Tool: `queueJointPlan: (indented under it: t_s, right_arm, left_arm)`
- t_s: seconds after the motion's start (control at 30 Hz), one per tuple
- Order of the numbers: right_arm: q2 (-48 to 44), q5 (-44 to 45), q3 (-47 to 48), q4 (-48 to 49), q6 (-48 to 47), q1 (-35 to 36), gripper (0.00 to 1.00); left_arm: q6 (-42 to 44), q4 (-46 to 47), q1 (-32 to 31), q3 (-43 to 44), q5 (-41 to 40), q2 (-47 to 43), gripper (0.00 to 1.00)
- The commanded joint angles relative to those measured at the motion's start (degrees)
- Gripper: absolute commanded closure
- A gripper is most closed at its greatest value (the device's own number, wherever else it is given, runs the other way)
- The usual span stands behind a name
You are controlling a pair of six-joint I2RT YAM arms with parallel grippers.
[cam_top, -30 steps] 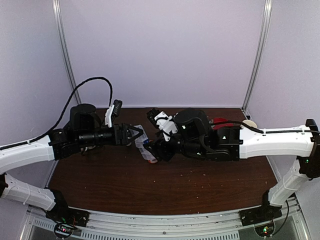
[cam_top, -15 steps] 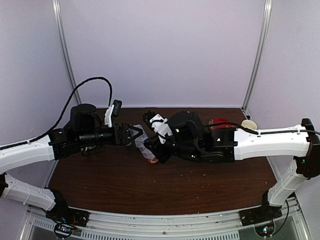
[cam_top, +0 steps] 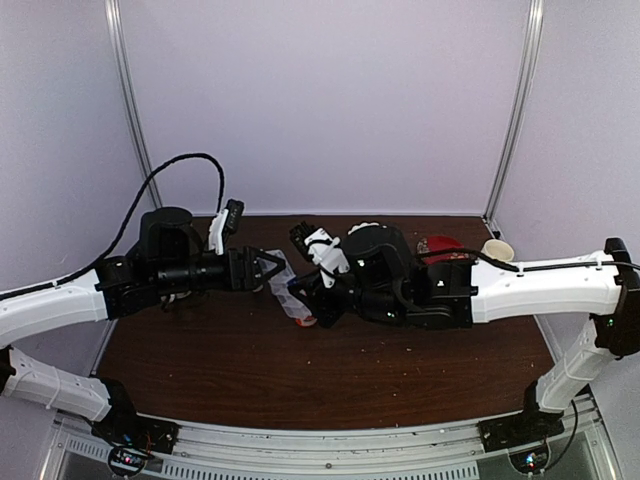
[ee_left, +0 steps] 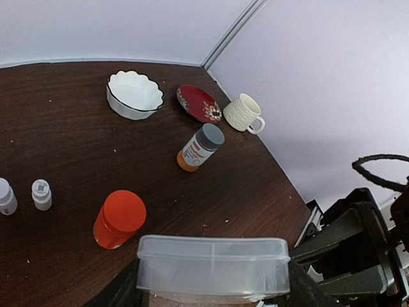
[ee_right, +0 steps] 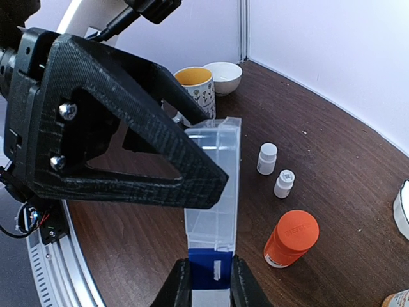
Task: Sort the pills into containers
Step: Open the lid of the pill container.
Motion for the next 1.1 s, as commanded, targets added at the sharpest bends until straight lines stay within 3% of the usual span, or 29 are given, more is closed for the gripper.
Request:
queueJointPlan:
  t_s: [0.0, 0.2, 0.43, 0.47, 0.57, 0.63, 0.93, 1.07]
  right_arm:
    - [-4.08, -4.95, -2.61, 3.86, 3.64, -1.75, 0.84]
    - [-6.43, -15.62, -6.64, 9.63, 7.56, -4.92, 0.83]
    - [-8.6, -23.99, -10.91, 15.71, 11.56, -8.03, 0.73]
    - [-8.94, -24.48, -11.27, 15.99, 11.71, -8.3, 0.69]
    - [-9.75, -24.24, -11.88, 15.53, 10.94, -8.39, 0.4]
    - [-10.34, -23.46, -12.41, 14.9, 10.39, -8.43, 0.34]
    - [-13.18, -26.93, -14.63, 13.44, 7.96, -8.7, 0.27]
    - [-13.64, -28.23, -14.97, 12.76, 8.4, -8.67, 0.29]
  left_arm:
    - [2.39, 0.69, -0.08, 1.11, 2.05, -1.26, 0.51]
    - [2.82, 0.88, -0.09, 0.91, 2.83, -1.94, 0.51]
    - [2.86, 1.0, -0.03, 0.82, 3.49, -2.69, 0.51]
    - [2.87, 0.98, -0.06, 0.81, 3.36, -2.86, 0.51]
    - [2.8, 1.19, -0.04, 0.77, 3.57, -2.97, 0.51]
    - [2.68, 1.61, -0.09, 0.65, 3.9, -3.01, 0.51]
    - [2.67, 8.56, -0.07, -0.52, 8.85, -3.3, 0.51]
    - [2.24, 12.79, -0.08, -1.7, 10.99, -3.53, 0.51]
